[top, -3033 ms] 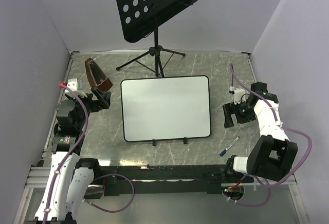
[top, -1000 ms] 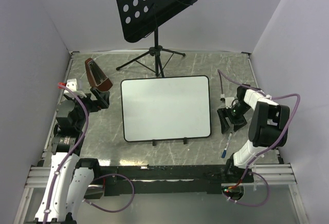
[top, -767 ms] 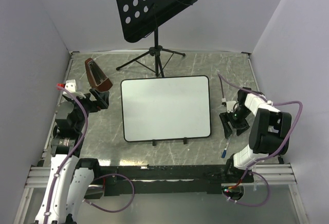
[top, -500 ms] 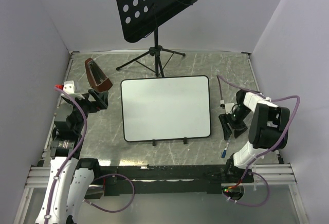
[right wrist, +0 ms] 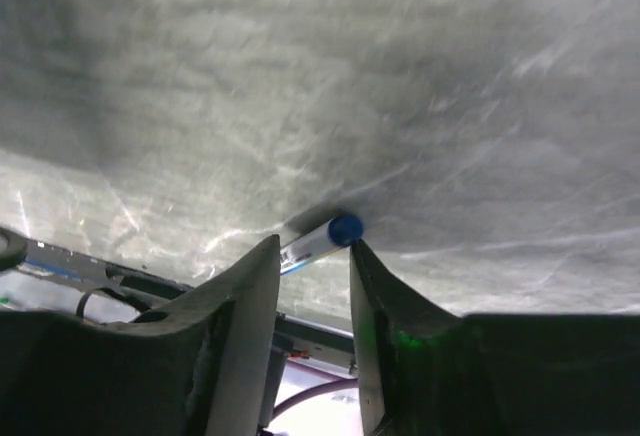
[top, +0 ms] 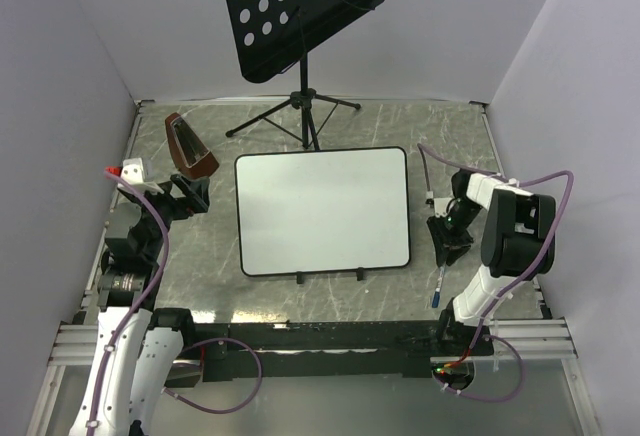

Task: Write a sentence on the whiteboard
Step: Pick up the whiteboard marker at the center of the board.

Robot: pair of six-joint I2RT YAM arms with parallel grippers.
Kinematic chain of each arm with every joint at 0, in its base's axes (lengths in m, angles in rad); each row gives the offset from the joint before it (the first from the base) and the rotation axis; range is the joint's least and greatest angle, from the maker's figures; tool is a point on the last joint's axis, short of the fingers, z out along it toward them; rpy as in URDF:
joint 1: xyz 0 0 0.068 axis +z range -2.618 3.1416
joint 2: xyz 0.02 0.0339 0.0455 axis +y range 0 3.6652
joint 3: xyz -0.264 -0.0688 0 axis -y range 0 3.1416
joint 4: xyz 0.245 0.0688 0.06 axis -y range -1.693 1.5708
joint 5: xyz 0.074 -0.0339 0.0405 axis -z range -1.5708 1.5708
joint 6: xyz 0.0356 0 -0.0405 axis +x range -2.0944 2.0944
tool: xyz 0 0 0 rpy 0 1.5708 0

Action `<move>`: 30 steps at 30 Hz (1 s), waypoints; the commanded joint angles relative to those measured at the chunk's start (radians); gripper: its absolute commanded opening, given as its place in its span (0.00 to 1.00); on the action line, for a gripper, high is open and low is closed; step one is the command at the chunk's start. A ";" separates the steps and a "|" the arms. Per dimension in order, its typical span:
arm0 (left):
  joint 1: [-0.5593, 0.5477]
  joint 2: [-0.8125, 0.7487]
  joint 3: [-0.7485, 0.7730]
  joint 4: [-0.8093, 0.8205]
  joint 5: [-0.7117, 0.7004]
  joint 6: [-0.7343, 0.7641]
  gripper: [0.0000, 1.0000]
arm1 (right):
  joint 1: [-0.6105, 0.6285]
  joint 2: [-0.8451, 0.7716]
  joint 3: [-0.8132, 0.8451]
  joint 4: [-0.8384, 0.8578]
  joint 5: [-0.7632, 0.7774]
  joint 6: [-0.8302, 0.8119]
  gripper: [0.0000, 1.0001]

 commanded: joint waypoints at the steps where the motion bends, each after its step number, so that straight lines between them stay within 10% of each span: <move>1: 0.000 -0.014 -0.003 0.037 -0.011 0.007 0.97 | 0.025 0.024 0.025 0.041 0.023 0.079 0.38; 19: 0.000 -0.033 -0.006 0.040 -0.017 0.004 0.97 | 0.097 0.075 0.011 0.086 0.128 0.129 0.36; 30: 0.000 -0.050 -0.009 0.041 -0.025 0.003 0.97 | 0.074 0.053 0.055 0.161 0.128 0.151 0.07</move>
